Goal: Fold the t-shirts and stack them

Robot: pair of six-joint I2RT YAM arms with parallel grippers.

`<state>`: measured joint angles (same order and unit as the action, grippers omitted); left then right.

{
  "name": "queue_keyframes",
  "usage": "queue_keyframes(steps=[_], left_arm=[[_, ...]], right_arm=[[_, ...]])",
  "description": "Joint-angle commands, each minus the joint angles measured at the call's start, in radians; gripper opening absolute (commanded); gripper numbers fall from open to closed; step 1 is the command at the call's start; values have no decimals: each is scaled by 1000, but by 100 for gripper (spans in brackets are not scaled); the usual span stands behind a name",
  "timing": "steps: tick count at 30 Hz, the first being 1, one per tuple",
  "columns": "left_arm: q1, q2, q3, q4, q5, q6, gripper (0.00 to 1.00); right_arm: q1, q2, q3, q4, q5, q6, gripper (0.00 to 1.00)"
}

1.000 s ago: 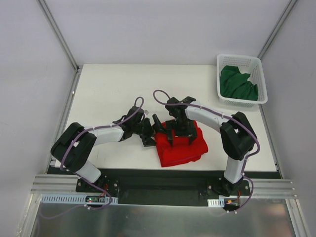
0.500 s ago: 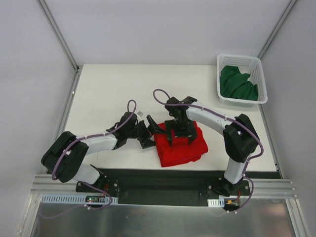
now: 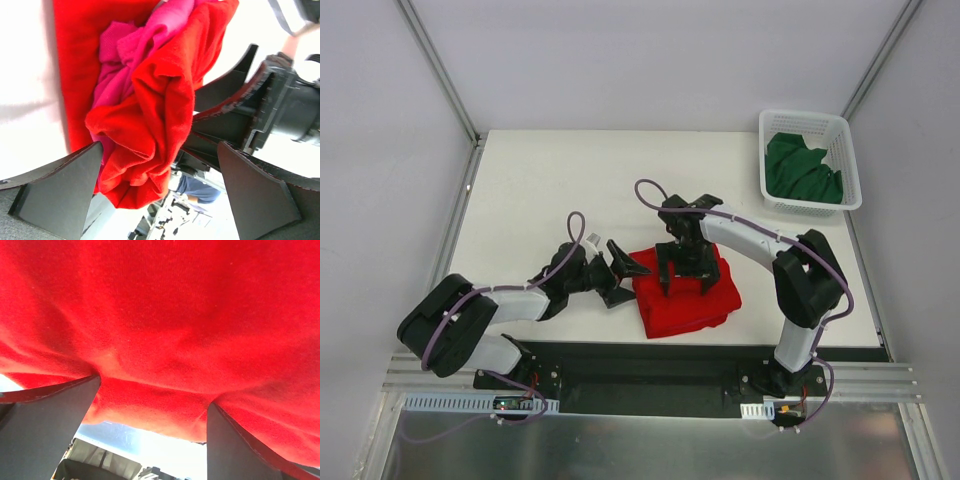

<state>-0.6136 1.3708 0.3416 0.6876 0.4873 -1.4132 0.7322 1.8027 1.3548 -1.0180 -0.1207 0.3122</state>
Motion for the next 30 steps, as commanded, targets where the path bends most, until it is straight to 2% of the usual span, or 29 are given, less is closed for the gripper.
queue_keyframes(steps=[1,8,17,26,30], left_arm=[[8,10,-36,249,-24,-53,99],[9,122,-128,596,-39,-162,99],[8,177,-87,684,-16,-159,99],[6,393,-35,995,5,-236,99],[9,416,13,994,27,-227,99]], right_arm=[[-2,-29,-16,2,-39,-1,96],[-1,-17,-45,38,-94,-7,96],[-1,-2,-52,47,-122,-18,96],[-1,4,-51,45,-135,-33,96],[-2,4,-52,41,-137,-38,96]])
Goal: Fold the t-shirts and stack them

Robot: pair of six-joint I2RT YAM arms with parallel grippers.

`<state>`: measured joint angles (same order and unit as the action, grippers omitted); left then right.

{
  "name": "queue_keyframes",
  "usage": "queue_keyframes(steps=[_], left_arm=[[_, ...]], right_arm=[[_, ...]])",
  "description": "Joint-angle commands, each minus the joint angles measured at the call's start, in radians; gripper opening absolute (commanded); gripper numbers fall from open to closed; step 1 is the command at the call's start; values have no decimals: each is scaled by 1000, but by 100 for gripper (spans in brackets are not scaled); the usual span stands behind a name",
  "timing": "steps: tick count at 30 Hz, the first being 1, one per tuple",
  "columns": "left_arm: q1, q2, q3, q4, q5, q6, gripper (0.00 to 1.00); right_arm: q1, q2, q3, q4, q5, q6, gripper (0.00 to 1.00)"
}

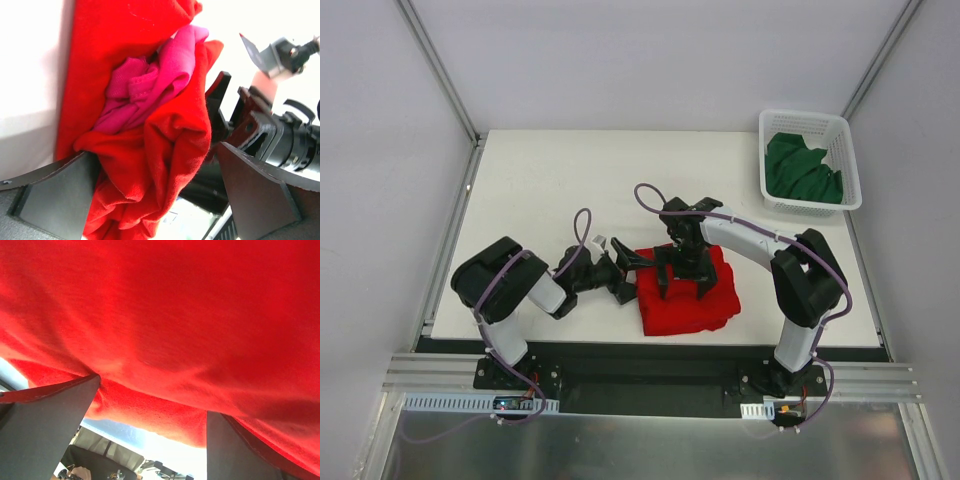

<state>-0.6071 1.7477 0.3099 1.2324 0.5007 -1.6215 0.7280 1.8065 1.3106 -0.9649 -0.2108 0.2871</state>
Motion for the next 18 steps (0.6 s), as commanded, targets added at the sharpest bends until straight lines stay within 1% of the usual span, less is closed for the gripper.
queue_keyframes(steps=[1,5,7,8,9,11,12,13,15,18], left_arm=[[1,33,50,449,13,-17,99],[4,1,92,411,27,-5,99],[3,-48,104,336,41,24,99],[3,-72,119,276,48,41,100],[3,-97,127,174,62,84,99],[4,-186,150,41,65,132,99],[4,-213,159,-88,68,184,99],[6,-265,175,-149,71,213,99],[6,-319,208,-241,68,276,99],[9,-307,209,-212,70,249,99]], right_arm=[[2,-2,-10,-12,-48,-14,96],[4,-3,-19,-14,-48,-23,96],[4,-1,-25,-17,-50,-28,96],[2,-1,-28,-17,-52,-31,96],[4,1,-30,-17,-52,-32,96],[4,2,-33,-18,-52,-37,96],[4,2,-34,-18,-50,-39,96],[4,5,-34,-20,-47,-40,96],[2,11,-33,-21,-45,-45,96],[4,19,-33,-20,-50,-46,96]])
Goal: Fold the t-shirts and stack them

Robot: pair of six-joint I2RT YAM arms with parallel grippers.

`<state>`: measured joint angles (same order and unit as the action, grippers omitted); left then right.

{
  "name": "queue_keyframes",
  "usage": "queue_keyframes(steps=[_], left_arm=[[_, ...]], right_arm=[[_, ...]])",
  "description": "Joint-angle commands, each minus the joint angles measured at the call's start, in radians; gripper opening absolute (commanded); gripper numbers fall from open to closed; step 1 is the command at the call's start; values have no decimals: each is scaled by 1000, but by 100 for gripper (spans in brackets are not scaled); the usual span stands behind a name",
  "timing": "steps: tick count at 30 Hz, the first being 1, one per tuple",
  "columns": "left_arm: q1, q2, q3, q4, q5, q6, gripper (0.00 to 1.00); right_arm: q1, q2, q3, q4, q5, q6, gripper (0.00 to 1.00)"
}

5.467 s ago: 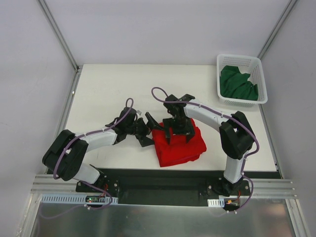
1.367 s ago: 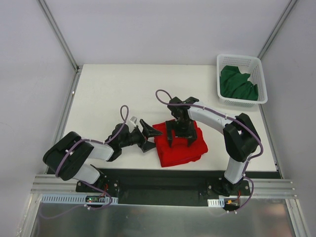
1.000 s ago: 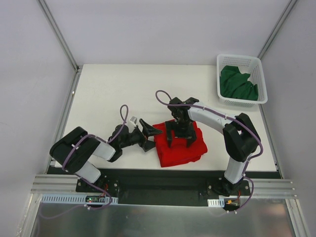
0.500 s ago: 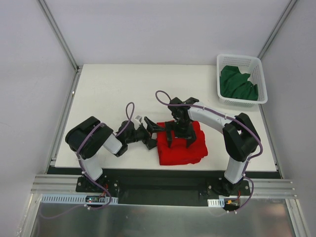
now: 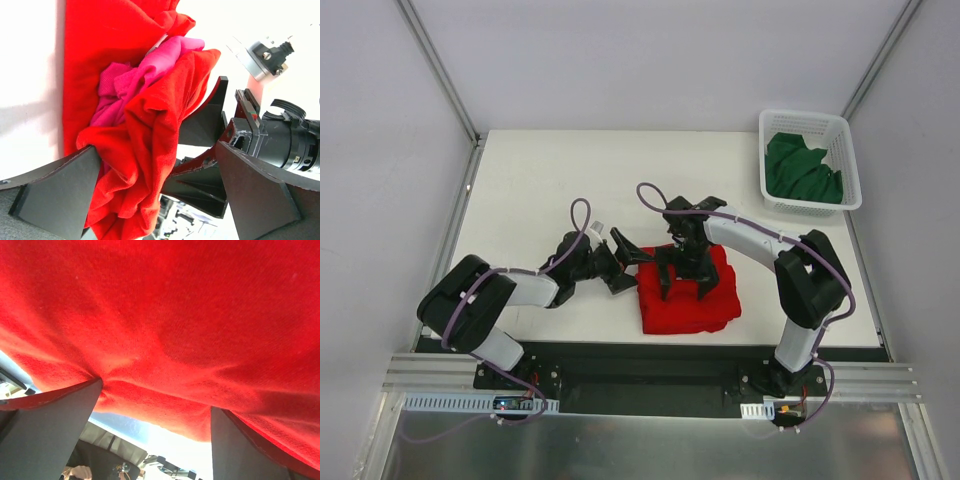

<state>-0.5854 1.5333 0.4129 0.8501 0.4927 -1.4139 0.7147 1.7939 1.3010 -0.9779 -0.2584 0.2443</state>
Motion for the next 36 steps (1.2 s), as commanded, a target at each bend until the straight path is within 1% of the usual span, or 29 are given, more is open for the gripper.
queue_keyframes(steps=[1,3,5,10,15,21,25,29,32,36], left_arm=[[-13,-81,103,225,79,27,99],[-13,-53,80,285,78,-14,99],[-10,-45,72,332,78,-23,99],[-7,-52,75,368,81,-20,99],[7,-59,17,434,72,-51,99],[9,-65,-8,431,76,-48,99],[9,-58,-17,402,83,-22,99],[9,16,-17,473,106,-22,99],[10,105,10,533,115,-45,99],[12,177,61,544,133,-42,99]], right_arm=[[17,33,-25,-5,-5,-5,96],[17,36,-25,-8,-4,-8,96],[19,35,-35,-7,-2,-10,96],[17,21,-55,-4,7,-5,96],[15,2,-51,-5,13,1,96],[14,13,-23,-10,8,3,96],[14,10,-20,-13,5,1,96],[15,-4,-19,-18,-5,4,96],[15,-22,-9,-31,-5,4,96],[15,-48,7,-53,-4,4,96]])
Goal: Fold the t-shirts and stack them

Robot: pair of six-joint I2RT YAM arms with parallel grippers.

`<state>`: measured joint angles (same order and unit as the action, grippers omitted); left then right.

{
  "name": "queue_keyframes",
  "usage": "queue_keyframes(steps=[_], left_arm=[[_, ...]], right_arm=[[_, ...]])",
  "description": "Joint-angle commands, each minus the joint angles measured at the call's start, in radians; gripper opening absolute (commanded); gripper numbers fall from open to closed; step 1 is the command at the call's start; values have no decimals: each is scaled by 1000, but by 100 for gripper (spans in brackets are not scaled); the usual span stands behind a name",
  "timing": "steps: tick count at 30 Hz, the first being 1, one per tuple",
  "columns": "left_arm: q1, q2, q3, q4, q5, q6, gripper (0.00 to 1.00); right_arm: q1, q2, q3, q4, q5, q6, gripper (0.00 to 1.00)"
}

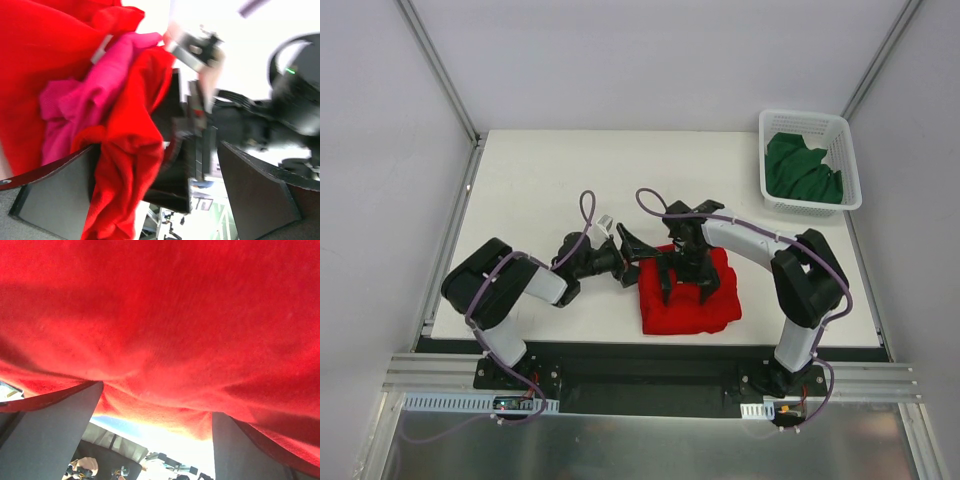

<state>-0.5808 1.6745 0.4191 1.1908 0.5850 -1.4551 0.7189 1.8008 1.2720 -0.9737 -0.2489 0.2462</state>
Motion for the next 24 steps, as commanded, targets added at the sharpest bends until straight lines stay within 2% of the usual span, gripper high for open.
queue_keyframes(steps=[1,10,19,22,24], left_arm=[[7,42,72,198,45,4,99],[7,73,141,147,65,39,99],[33,70,106,122,87,67,99],[45,34,83,72,90,99,99],[52,-18,76,-19,88,130,99]], right_arm=[[11,-61,36,-60,-12,2,96],[11,-78,33,-69,-16,-2,96],[10,-90,23,-85,8,-4,96],[10,-86,24,-86,7,-4,96],[10,-84,24,-83,2,-2,96]])
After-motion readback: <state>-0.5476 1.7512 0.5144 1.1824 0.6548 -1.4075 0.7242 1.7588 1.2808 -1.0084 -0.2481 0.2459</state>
